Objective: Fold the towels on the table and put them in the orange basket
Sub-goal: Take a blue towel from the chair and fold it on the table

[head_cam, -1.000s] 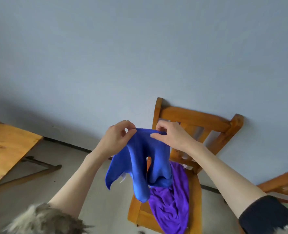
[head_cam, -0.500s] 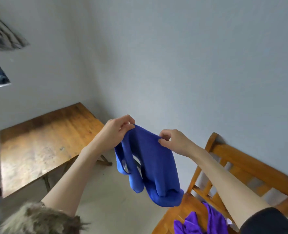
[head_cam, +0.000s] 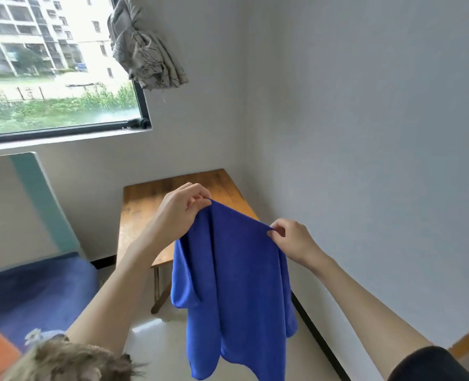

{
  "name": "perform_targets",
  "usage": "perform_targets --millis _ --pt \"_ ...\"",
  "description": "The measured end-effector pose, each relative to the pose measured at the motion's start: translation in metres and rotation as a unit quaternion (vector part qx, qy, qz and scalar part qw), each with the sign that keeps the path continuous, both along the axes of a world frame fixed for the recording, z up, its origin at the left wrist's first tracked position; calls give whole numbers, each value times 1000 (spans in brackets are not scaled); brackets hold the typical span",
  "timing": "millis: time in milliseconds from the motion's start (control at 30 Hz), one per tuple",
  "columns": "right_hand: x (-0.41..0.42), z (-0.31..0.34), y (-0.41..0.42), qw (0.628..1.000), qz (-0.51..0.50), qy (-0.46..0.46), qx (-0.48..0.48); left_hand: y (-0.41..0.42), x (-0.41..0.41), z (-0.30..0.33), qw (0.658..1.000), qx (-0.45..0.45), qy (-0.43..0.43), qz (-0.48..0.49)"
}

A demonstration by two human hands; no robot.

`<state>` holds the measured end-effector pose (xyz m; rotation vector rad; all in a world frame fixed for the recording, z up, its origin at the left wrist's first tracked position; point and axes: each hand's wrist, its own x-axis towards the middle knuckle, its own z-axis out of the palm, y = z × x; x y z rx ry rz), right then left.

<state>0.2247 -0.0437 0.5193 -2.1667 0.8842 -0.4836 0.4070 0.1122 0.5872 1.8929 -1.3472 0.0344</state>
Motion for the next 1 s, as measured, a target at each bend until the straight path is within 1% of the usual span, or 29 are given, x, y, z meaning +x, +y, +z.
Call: perform_targets --millis 100,200,267,333,433,500,600,667,800,867,1000 --pt "56 -11 1 999 -28 -39 8 13 44 -6 999 -8 26 39" --pt "111 -12 -1 996 -66 -66 -16 21 96 -15 995 -19 52 84" --pt "143 -9 -7 995 -68 -69 -35 23 131 -21 992 -19 66 104" --pt "170 -6 -17 996 -51 -58 -54 21 163 -25 990 -22 80 112" --pt "204 -9 -38 993 -35 -12 -110 13 201 -33 990 -9 78 117" --pt "227 -12 -52 988 -65 6 -138 4 222 -38 991 -4 73 116" --pt "259 -17 -73 981 -122 4 -150 -13 254 -43 989 -14 70 131" --pt "280 -23 -90 979 -148 -14 -142 -23 275 -46 988 -17 66 140" --pt "316 -37 -128 981 -177 -46 -62 -40 317 -64 983 7 73 169" --pt "332 -45 -146 985 -163 -48 -38 -49 337 -77 977 25 86 194" --pt "356 -51 -182 995 -95 -16 -31 -76 369 -99 963 61 121 233"
